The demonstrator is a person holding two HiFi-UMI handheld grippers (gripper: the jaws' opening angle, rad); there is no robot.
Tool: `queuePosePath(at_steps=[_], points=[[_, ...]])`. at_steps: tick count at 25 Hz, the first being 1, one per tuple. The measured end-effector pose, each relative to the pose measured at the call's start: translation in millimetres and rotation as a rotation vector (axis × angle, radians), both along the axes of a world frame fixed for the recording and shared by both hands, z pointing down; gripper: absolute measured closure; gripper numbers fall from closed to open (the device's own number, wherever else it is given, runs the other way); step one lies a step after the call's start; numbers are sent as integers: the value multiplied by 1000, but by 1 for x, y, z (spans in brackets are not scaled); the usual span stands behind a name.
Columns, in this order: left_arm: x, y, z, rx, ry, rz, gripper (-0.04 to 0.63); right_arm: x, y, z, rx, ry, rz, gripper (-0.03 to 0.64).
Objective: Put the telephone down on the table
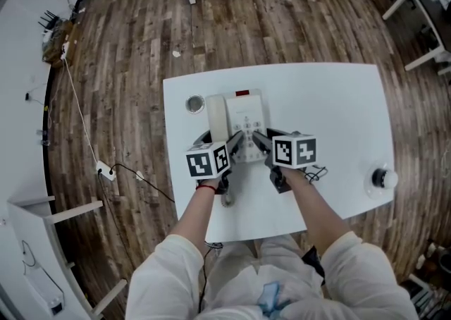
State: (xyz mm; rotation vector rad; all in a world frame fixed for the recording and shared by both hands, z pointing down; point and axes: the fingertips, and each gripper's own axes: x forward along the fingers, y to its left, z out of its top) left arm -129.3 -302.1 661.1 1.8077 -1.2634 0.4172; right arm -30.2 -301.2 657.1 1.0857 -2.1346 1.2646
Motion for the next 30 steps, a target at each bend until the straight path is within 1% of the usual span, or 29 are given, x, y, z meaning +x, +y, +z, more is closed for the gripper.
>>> queuePosePath(at_steps=[8, 19, 24, 30], points=[[-3, -7, 13, 8, -3, -14, 206, -2, -8, 13, 10, -3, -3, 426], [-4, -9, 26, 6, -7, -12, 206, -3, -9, 27, 13, 2, 1, 426], [-7, -10, 28, 18, -2, -17, 206, -3, -10, 28, 25, 5, 2, 426], [-7, -12, 26, 33, -6, -21, 206, -3, -13, 27, 52, -18, 14, 426]])
